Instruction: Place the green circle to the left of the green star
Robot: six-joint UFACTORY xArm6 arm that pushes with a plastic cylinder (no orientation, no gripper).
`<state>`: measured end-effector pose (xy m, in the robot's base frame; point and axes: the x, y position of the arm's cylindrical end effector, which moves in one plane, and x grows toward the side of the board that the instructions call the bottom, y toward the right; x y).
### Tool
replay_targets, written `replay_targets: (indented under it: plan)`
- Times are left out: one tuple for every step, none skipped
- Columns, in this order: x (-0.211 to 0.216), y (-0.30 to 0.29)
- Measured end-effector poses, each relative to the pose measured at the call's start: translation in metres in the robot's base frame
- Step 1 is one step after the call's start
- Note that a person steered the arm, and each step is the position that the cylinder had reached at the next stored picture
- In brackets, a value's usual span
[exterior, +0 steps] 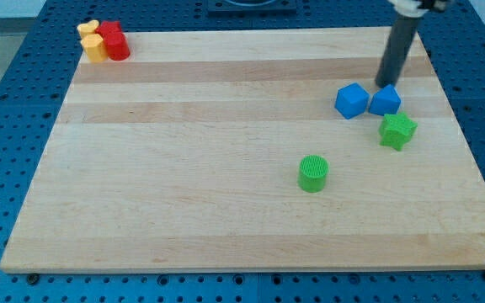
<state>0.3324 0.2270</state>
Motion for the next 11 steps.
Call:
replay_targets:
  plan:
    - [-0.002,0.076]
    - [0.021,0.117]
    - [0.081,0.118]
    - [0.138,0.115]
    - [0.177,0.068]
    - [0.175,0.008]
    - [0.154,-0.009]
    - [0.124,-0.008]
    - [0.115,-0.007]
    - [0.147,-0.007]
    - [0.208,-0.015]
